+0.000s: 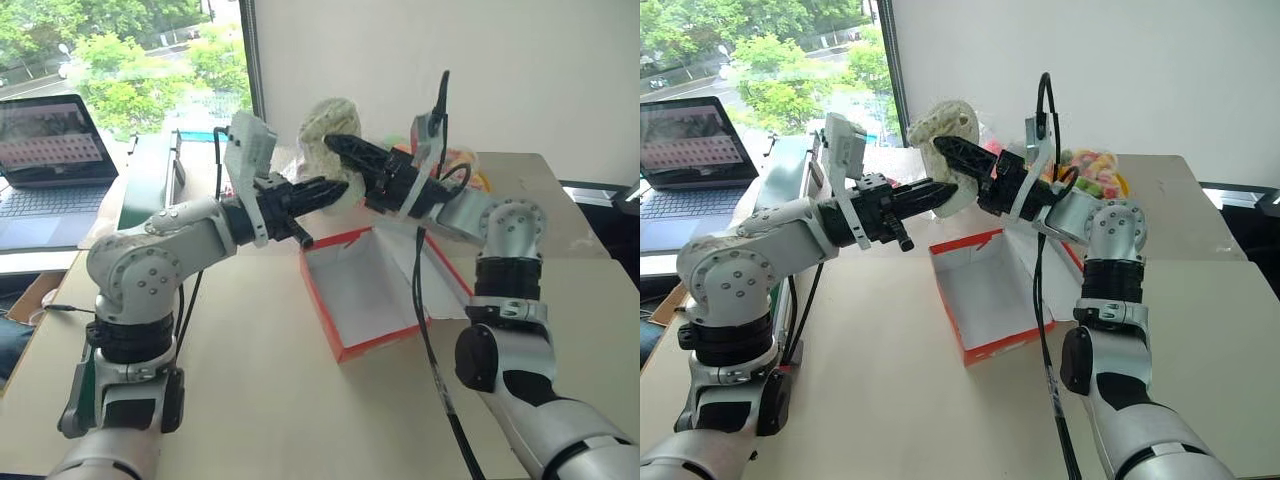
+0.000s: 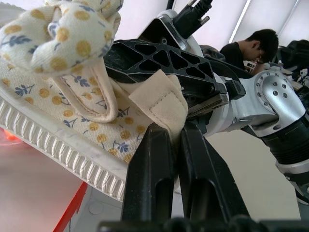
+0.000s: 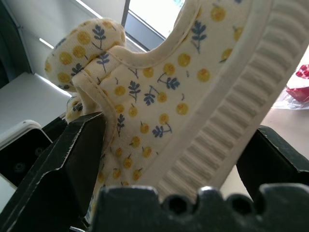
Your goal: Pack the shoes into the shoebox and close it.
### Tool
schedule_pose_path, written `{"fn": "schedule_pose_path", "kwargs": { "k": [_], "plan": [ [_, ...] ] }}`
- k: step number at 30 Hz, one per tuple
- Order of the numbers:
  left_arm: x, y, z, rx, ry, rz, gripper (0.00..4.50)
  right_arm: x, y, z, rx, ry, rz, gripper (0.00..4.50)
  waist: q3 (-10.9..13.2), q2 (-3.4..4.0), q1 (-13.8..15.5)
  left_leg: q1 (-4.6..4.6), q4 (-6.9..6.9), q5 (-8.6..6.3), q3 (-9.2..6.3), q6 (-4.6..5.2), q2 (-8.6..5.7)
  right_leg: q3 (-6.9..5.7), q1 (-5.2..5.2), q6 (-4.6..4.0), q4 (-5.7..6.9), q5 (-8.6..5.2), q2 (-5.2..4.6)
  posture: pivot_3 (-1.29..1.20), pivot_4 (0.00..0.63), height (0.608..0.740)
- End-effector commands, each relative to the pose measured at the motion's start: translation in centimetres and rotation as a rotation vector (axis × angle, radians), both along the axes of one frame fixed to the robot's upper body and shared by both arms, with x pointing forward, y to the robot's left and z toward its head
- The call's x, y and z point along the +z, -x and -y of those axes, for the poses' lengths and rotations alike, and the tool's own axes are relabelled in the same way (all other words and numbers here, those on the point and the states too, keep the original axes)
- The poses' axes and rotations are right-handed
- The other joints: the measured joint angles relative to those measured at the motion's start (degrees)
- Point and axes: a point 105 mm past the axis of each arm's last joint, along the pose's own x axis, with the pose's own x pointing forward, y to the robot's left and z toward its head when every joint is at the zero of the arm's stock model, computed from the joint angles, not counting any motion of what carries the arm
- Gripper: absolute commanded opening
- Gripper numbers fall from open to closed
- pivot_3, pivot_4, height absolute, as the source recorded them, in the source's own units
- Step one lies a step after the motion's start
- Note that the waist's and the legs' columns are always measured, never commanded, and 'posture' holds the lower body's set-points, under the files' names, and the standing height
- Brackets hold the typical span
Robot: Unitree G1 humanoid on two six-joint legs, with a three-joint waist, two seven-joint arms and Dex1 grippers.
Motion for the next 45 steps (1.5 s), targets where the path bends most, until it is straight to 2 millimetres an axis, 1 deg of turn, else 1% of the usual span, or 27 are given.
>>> {"fn": "schedule_pose_path", "kwargs": {
  "k": [1,3,8,10,12,14,16,18,19,20,22,23,26,27,29,31,33,35,36,37,39,40,42,43,45],
  "plan": [
    [0.7,1.1,1.3,-0.086,-0.002,0.046,0.00,0.9,0.6,-2.0,0.078,0.024,0.037,3.89,0.00,0.00,-0.01,0.00,0.00,0.00,0.00,0.00,0.00,0.00,0.00,0.00,0.00,0.00,0.00,0.00,0.150,0.740],
    [0.4,1.1,1.0,-0.081,-0.010,0.041,0.00,0.9,0.1,-1.6,0.064,0.019,0.034,3.16,0.00,0.00,0.00,0.01,0.01,0.00,0.00,0.00,0.00,0.00,0.00,0.00,0.01,0.00,0.00,0.00,0.150,0.740],
    [-0.1,1.1,0.2,-0.056,-0.029,0.029,0.00,1.4,-0.5,-0.8,0.034,-0.001,0.042,1.76,0.00,0.00,-0.04,-0.01,-0.01,-0.01,0.00,0.00,0.00,0.00,0.00,-0.01,-0.01,0.01,0.00,0.00,0.150,0.740],
    [-0.4,1.1,-0.1,-0.046,-0.043,0.023,0.00,1.5,-0.7,-0.6,0.021,-0.002,0.048,1.35,0.00,0.00,0.00,-0.01,-0.01,-0.01,0.00,0.01,0.00,0.00,-0.01,-0.01,-0.01,0.01,0.00,0.00,0.150,0.740],
    [-0.7,1.1,-0.4,-0.040,-0.062,0.018,0.00,1.8,-0.8,-0.3,0.011,-0.005,0.057,1.06,0.00,0.00,0.04,-0.01,0.00,-0.01,0.00,0.01,0.00,-0.01,-0.01,-0.01,0.00,0.01,-0.01,0.00,0.150,0.740],
    [-0.9,0.8,-0.9,-0.014,-0.077,0.013,0.00,2.1,-1.0,0.0,-0.003,-0.003,0.069,0.94,0.00,0.00,0.09,0.00,0.00,-0.01,0.00,0.01,0.00,-0.01,-0.01,-0.01,0.00,0.00,-0.01,0.00,0.150,0.740],
    [-0.9,0.1,-2.1,0.046,-0.071,0.003,0.00,2.6,-1.3,0.7,-0.037,0.014,0.097,0.88,0.00,0.01,0.09,-0.01,0.00,-0.01,0.00,0.00,0.00,-0.01,-0.01,-0.01,0.00,0.01,-0.02,0.00,0.150,0.740],
    [-0.6,-0.4,-3.3,0.093,-0.026,-0.002,0.80,3.1,-1.6,1.4,-0.083,0.043,0.134,0.88,0.00,0.01,0.06,0.00,0.00,-0.01,0.00,0.00,0.00,0.00,-0.01,-0.01,0.00,0.01,-0.03,0.00,0.150,0.740],
    [-0.4,-0.3,-3.6,0.090,-0.016,-0.003,1.00,3.4,-1.6,1.7,-0.098,0.053,0.150,0.87,0.00,0.01,0.09,0.00,0.00,-0.01,0.00,0.01,0.00,0.00,-0.01,-0.01,0.00,0.01,-0.02,0.00,0.150,0.740],
    [-0.3,-0.3,-3.7,0.085,-0.011,-0.004,1.42,3.6,-1.7,1.8,-0.105,0.057,0.159,0.86,0.01,0.02,0.13,-0.01,0.00,-0.01,0.00,0.00,0.00,-0.01,-0.01,-0.01,0.00,0.01,-0.02,0.00,0.150,0.740],
    [-0.3,-0.2,-3.9,0.085,-0.043,-0.004,2.11,4.2,-1.8,2.4,-0.138,0.087,0.188,0.85,0.02,0.01,0.26,-0.03,0.00,0.00,-0.02,0.00,0.00,-0.05,-0.02,-0.02,-0.02,0.01,-0.03,0.00,0.150,0.740],
    [-0.1,-0.1,-4.3,0.084,-0.050,0.001,2.48,5.1,-2.0,3.1,-0.169,0.088,0.208,0.85,0.02,0.01,0.22,-0.04,0.00,0.00,-0.02,0.00,0.00,-0.06,-0.02,-0.01,-0.02,0.00,-0.04,0.00,0.150,0.740],
    [0.4,0.1,-5.0,0.074,-0.070,0.019,2.48,6.6,-2.1,4.4,-0.226,0.104,0.248,0.85,0.03,0.02,0.16,-0.03,-0.01,-0.02,0.00,0.02,-0.02,-0.03,-0.02,0.00,-0.04,-0.01,-0.05,0.00,0.150,0.740],
    [0.4,0.2,-5.2,0.071,-0.086,0.027,2.48,6.8,-2.2,4.7,-0.246,0.137,0.260,0.85,0.03,0.03,0.12,-0.05,-0.01,-0.02,0.01,0.02,-0.02,-0.03,-0.03,0.00,-0.04,0.00,-0.05,0.00,0.150,0.740],
    [0.3,0.4,-5.5,0.060,-0.130,0.044,2.48,6.7,-2.0,5.3,-0.286,0.257,0.287,0.85,0.04,0.03,0.15,-0.03,-0.03,-0.02,0.01,0.02,-0.01,-0.04,-0.03,-0.01,-0.05,-0.01,-0.04,0.00,0.150,0.740],
    [0.3,0.4,-5.6,0.054,-0.152,0.057,2.48,6.1,-1.7,5.4,-0.282,0.338,0.282,0.85,0.04,0.03,0.16,-0.03,-0.06,-0.02,0.00,0.01,-0.01,-0.06,-0.04,-0.01,-0.06,-0.03,-0.03,0.00,0.150,0.740],
    [-0.1,0.4,-5.5,0.047,-0.185,0.074,2.48,5.0,-0.9,5.2,-0.267,0.442,0.278,0.85,0.04,0.03,0.18,-0.02,-0.07,-0.03,0.01,0.01,-0.02,-0.05,-0.04,-0.01,-0.06,-0.05,-0.06,0.00,0.150,0.740],
    [-0.5,0.5,-5.3,0.029,-0.203,0.081,2.48,3.4,-0.1,5.1,-0.252,0.564,0.287,0.85,0.03,0.03,0.14,-0.03,-0.06,-0.03,0.02,0.01,-0.02,-0.03,-0.03,-0.01,-0.06,-0.05,-0.07,0.00,0.150,0.740],
    [-0.9,0.6,-5.2,0.020,-0.219,0.085,2.48,2.2,0.1,5.2,-0.249,0.648,0.277,0.85,0.04,0.03,0.13,-0.03,-0.07,-0.03,0.03,0.02,-0.02,-0.02,-0.04,-0.01,-0.07,-0.04,-0.08,0.00,0.150,0.740],
    [-1.5,0.8,-5.0,0.003,-0.251,0.095,2.48,0.9,0.5,5.1,-0.225,0.693,0.249,0.85,0.04,0.03,0.15,-0.02,-0.06,-0.03,0.03,0.02,-0.01,-0.02,-0.04,-0.01,-0.06,-0.04,-0.08,0.00,0.150,0.740],
    [-2.4,1.1,-4.6,-0.026,-0.303,0.111,2.48,-1.0,1.2,5.1,-0.187,0.740,0.199,0.85,0.04,0.03,0.17,0.00,-0.06,-0.03,0.03,0.01,-0.01,-0.02,-0.03,-0.01,-0.06,-0.05,-0.07,0.00,0.150,0.740],
    [-3.2,1.4,-4.5,-0.048,-0.336,0.117,2.48,-2.4,1.6,5.0,-0.161,0.774,0.170,0.85,0.04,0.03,0.18,-0.01,-0.06,-0.03,0.05,0.01,-0.01,-0.01,-0.04,-0.02,-0.05,-0.05,-0.08,0.00,0.150,0.740],
    [-4.1,1.8,-4.4,-0.079,-0.376,0.127,2.48,-4.6,2.1,5.0,-0.135,0.838,0.135,0.85,0.04,0.03,0.17,-0.01,-0.05,-0.03,0.05,0.02,-0.01,0.00,-0.04,-0.02,-0.05,-0.05,-0.07,0.00,0.150,0.740],
    [-4.4,1.9,-4.3,-0.092,-0.388,0.131,2.48,-5.6,2.2,5.2,-0.133,0.872,0.123,0.85,0.04,0.03,0.19,-0.02,-0.05,-0.03,0.06,0.01,-0.01,0.00,-0.05,-0.02,-0.05,-0.05,-0.08,0.00,0.150,0.740],
    [-4.8,2.1,-4.4,-0.106,-0.423,0.146,2.48,-7.0,2.1,5.7,-0.143,0.903,0.089,0.85,0.04,0.03,0.24,-0.02,-0.04,-0.03,0.06,0.02,-0.01,0.00,-0.06,-0.03,-0.06,-0.07,-0.08,0.00,0.150,0.740]
  ]
}}
